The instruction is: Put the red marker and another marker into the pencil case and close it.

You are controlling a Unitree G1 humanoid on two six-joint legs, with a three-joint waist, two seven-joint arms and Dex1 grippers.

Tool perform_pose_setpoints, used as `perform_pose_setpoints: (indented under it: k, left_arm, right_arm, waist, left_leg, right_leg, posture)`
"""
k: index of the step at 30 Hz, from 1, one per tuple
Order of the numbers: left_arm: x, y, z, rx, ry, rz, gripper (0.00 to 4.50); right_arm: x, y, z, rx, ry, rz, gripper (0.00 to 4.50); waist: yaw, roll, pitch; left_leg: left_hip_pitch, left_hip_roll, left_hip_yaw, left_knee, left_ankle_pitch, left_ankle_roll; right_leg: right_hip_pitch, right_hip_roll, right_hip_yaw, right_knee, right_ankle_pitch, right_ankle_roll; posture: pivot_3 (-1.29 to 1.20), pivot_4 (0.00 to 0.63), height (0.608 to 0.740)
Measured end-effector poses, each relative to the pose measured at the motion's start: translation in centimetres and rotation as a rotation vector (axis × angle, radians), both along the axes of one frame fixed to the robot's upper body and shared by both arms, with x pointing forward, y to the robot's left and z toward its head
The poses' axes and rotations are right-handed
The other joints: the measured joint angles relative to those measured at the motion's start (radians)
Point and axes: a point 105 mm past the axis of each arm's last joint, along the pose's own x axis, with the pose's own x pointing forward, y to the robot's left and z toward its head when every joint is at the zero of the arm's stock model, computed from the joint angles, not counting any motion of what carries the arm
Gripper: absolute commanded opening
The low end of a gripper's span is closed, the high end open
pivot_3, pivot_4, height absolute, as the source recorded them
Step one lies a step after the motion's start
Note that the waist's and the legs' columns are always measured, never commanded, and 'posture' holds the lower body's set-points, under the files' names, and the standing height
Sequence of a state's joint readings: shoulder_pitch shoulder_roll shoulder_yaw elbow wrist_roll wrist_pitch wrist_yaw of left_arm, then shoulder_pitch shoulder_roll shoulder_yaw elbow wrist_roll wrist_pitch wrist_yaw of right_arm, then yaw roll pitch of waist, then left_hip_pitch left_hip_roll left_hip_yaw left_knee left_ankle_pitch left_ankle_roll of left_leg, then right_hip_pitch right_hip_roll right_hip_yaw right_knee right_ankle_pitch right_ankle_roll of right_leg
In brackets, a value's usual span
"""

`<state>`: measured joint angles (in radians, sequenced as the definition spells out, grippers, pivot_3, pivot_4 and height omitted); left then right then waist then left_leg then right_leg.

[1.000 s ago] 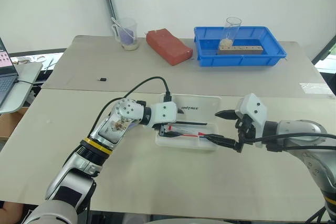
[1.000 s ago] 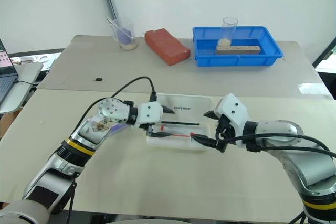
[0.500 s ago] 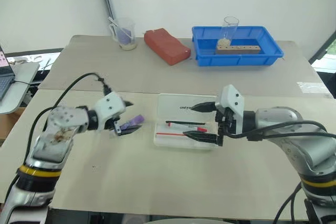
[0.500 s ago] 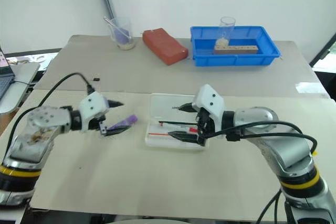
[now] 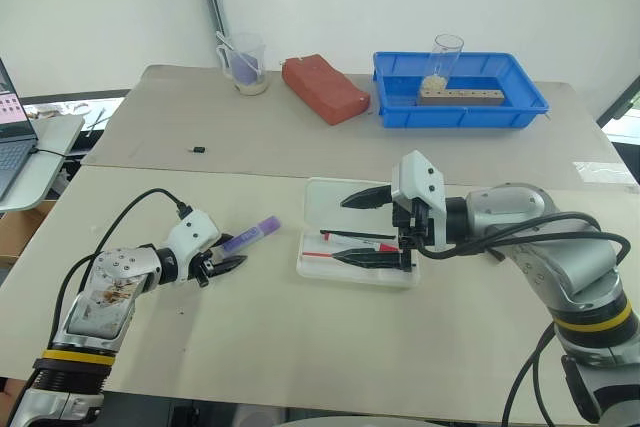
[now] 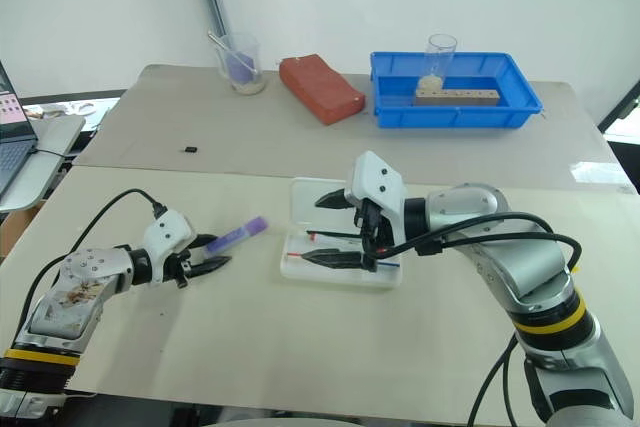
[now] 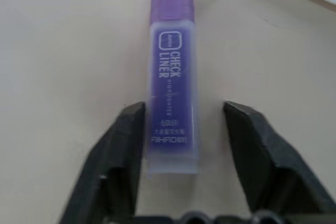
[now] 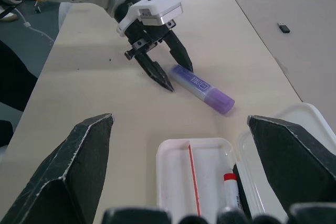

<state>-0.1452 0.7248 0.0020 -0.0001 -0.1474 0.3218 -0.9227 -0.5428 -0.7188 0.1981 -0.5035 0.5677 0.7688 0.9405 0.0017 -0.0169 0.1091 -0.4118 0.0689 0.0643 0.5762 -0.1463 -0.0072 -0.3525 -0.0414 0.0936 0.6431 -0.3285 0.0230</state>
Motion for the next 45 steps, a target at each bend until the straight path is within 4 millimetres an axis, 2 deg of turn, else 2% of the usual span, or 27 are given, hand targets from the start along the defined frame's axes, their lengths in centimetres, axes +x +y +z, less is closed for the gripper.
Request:
perform_pose_setpoints:
  k: [1, 5, 8, 11, 14, 16, 17, 20, 23, 26, 32, 42, 44, 45]
  left_arm:
    - [0.1, 0.1, -0.1, -0.001, -0.004, -0.001, 0.93]
    - [0.3, 0.3, 0.0, 0.001, -0.008, -0.005, 0.90]
    - [1.0, -0.1, 1.2, 0.007, -0.047, -0.032, 0.90]
    - [1.3, -1.5, 4.5, 0.039, -0.165, -0.146, 0.90]
    - [-0.2, -4.7, 8.3, 0.024, -0.246, -0.331, 0.90]
    - [-1.4, -6.3, 9.2, 0.025, -0.254, -0.430, 0.90]
    - [-2.0, -7.2, 9.3, 0.031, -0.247, -0.484, 0.90]
    - [-3.3, -9.8, 7.5, 0.075, -0.212, -0.617, 0.90]
    - [-3.1, -11.7, 5.4, 0.130, -0.203, -0.668, 0.90]
    - [-3.1, -12.8, 4.4, 0.148, -0.199, -0.709, 0.90]
    - [-2.3, -13.3, 3.4, 0.167, -0.189, -0.712, 0.90]
    - [-2.1, -13.9, 3.5, 0.163, -0.202, -0.720, 0.90]
    - [-2.1, -13.9, 3.5, 0.162, -0.199, -0.722, 1.97]
    - [-2.1, -13.9, 3.5, 0.160, -0.197, -0.723, 2.35]
  right_arm:
    - [0.0, 0.0, 0.0, 0.000, 0.001, -0.001, 4.50]
    - [0.0, -0.1, -0.1, 0.000, 0.002, -0.007, 4.50]
    - [0.1, -0.5, 0.0, -0.004, -0.002, -0.023, 4.50]
    - [-0.1, -1.3, -1.0, -0.027, 0.027, -0.045, 4.50]
    - [-0.7, -2.6, -2.3, -0.065, 0.073, -0.074, 4.50]
    - [-0.8, -3.3, -2.8, -0.083, 0.092, -0.091, 4.50]
    - [-0.9, -3.6, -3.1, -0.093, 0.099, -0.099, 4.50]
    - [-0.8, -4.5, -3.6, -0.110, 0.102, -0.133, 4.50]
    - [-0.7, -5.5, -4.2, -0.119, 0.105, -0.176, 4.50]
    - [-0.9, -6.5, -5.0, -0.130, 0.128, -0.218, 4.50]
    - [-0.9, -7.4, -5.0, -0.130, 0.123, -0.263, 4.50]
    - [-1.6, -6.9, -4.4, -0.129, 0.097, -0.237, 4.50]
    - [-1.6, -6.9, -4.4, -0.129, 0.097, -0.237, 4.50]
    - [-1.5, -6.9, -4.3, -0.129, 0.095, -0.238, 4.50]
  waist:
    - [-0.002, 0.000, 0.000]
    - [-0.006, 0.000, 0.000]
    - [-0.004, -0.001, 0.000]
    - [-0.002, -0.003, 0.000]
    - [-0.003, -0.003, 0.000]
    - [-0.007, -0.003, -0.001]
    - [-0.009, -0.002, -0.001]
    - [-0.014, -0.001, -0.001]
    - [-0.012, -0.002, -0.001]
    - [-0.013, -0.002, -0.001]
    - [-0.014, -0.002, -0.001]
    - [-0.012, -0.002, -0.001]
    - [-0.012, -0.002, -0.001]
    - [-0.013, -0.002, -0.001]
  left_leg:
    - [0.002, 0.000, 0.000, -0.001, 0.000, 0.000]
    - [0.004, 0.000, 0.000, -0.002, 0.000, 0.000]
    - [0.000, 0.000, 0.000, -0.001, 0.000, 0.000]
    - [-0.002, 0.000, 0.000, -0.001, 0.000, 0.000]
    - [-0.002, 0.000, 0.001, -0.001, 0.000, 0.000]
    - [-0.002, 0.000, 0.001, -0.001, 0.000, 0.000]
    - [-0.001, 0.000, 0.001, -0.001, 0.000, 0.000]
    - [0.002, -0.001, 0.000, -0.001, 0.000, 0.000]
    - [0.001, -0.001, -0.001, -0.001, 0.000, 0.000]
    - [-0.001, -0.001, -0.001, 0.000, 0.000, 0.000]
    - [0.000, -0.001, -0.002, 0.000, 0.000, 0.000]
    - [-0.001, -0.001, -0.003, 0.001, 0.000, 0.000]
    - [-0.001, -0.001, -0.003, 0.001, 0.000, 0.000]
    - [-0.001, -0.001, -0.003, 0.001, 0.000, 0.000]
  right_leg:
    - [0.000, 0.000, 0.000, 0.000, 0.000, -0.001]
    - [0.000, 0.000, 0.000, 0.000, -0.001, -0.002]
    - [0.000, 0.000, 0.000, 0.000, -0.001, -0.002]
    - [0.001, 0.000, 0.000, -0.001, -0.001, -0.002]
    - [0.001, 0.000, 0.000, -0.002, -0.001, -0.001]
    - [0.001, 0.000, 0.000, -0.001, -0.002, -0.001]
    - [0.001, 0.001, 0.001, -0.001, -0.002, -0.001]
    - [0.003, 0.002, 0.002, -0.001, -0.002, -0.001]
    - [0.003, 0.003, 0.002, -0.001, -0.002, -0.001]
    - [0.002, 0.003, 0.003, -0.002, -0.002, 0.000]
    - [0.002, 0.004, 0.002, -0.001, -0.002, 0.000]
    - [0.003, 0.004, 0.002, -0.001, -0.002, 0.000]
    - [0.003, 0.004, 0.002, -0.001, -0.002, 0.000]
    - [0.003, 0.004, 0.002, -0.001, -0.002, 0.000]
  posture:
    - [0.00, 0.150, 0.740]
    - [0.00, 0.150, 0.740]
    - [0.00, 0.150, 0.740]
    - [0.00, 0.150, 0.740]
    - [0.00, 0.150, 0.740]
    - [0.00, 0.150, 0.740]
    - [0.00, 0.150, 0.740]
    - [0.00, 0.150, 0.740]
    - [0.00, 0.150, 0.740]
    - [0.00, 0.150, 0.740]
    - [0.00, 0.150, 0.740]
    - [0.00, 0.150, 0.740]
    - [0.00, 0.150, 0.740]
    - [0.00, 0.150, 0.740]
